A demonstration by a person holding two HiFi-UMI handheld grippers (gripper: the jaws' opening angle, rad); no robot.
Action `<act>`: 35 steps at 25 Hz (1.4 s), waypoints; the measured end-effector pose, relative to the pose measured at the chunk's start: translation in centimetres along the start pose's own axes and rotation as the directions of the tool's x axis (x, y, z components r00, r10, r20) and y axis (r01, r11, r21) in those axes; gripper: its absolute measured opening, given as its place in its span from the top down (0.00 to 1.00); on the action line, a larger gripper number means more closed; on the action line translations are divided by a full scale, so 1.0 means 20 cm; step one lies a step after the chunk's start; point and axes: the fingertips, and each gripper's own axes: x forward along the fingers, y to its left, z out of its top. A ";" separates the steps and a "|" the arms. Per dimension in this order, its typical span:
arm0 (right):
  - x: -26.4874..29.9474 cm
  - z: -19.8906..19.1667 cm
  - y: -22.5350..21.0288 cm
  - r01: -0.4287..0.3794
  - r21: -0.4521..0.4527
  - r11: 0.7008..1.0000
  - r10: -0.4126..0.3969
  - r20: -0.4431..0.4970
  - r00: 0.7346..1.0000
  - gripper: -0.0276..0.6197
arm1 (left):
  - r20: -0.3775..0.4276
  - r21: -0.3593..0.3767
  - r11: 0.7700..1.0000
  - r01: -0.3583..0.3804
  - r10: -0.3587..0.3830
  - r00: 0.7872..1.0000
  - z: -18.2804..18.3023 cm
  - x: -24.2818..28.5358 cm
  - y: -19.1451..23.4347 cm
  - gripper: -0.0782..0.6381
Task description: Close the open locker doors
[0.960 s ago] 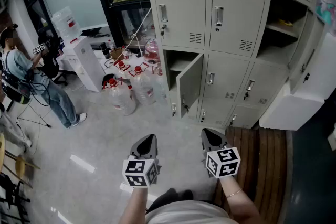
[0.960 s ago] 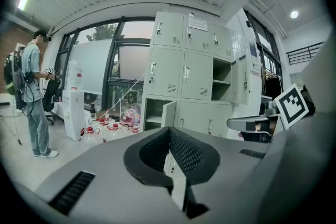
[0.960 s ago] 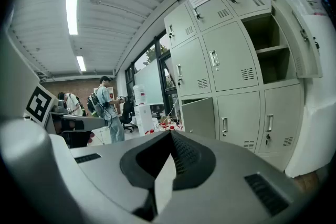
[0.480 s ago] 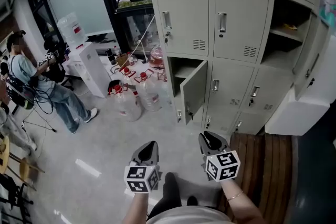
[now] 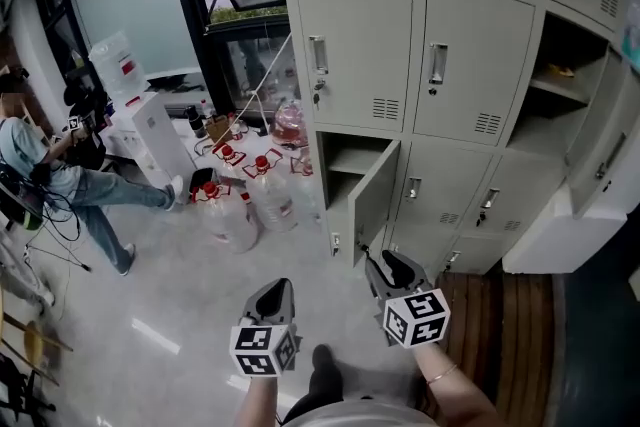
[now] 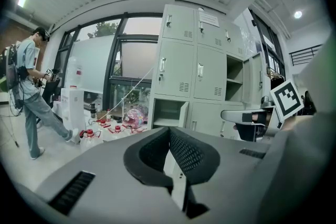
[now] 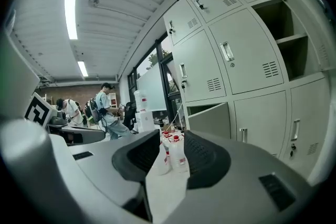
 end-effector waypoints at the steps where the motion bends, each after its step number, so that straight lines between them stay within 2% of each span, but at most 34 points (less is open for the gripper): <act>1: 0.07 0.02 -0.01 0.005 -0.002 1.000 -0.005 0.005 1.000 0.76 | 0.002 -0.004 1.000 0.001 -0.001 1.000 0.02 0.05 0.05 0.86; 7: 0.46 0.11 -0.09 0.072 -0.031 0.997 -0.072 0.010 0.997 0.74 | 0.010 -0.018 1.000 0.024 -0.024 1.000 0.16 0.37 0.36 0.86; 13: 0.70 0.13 -0.14 0.151 -0.033 0.988 -0.151 -0.005 0.989 0.73 | 0.001 -0.023 0.997 0.076 -0.076 0.997 0.23 0.60 0.57 0.86; 18: 0.80 0.13 -0.18 0.222 -0.029 0.975 -0.223 -0.013 0.975 0.73 | -0.011 -0.025 0.991 0.134 -0.134 0.991 0.24 0.73 0.64 0.86; 23: 0.86 0.12 -0.21 0.255 -0.039 0.966 -0.257 -0.032 0.966 0.73 | -0.022 -0.028 0.984 0.173 -0.174 0.985 0.24 0.81 0.67 0.86; 35: 0.99 0.07 -0.24 0.272 -0.049 0.961 -0.275 -0.062 0.960 0.77 | -0.027 -0.011 0.986 0.169 -0.169 0.985 0.24 0.87 0.77 0.86</act>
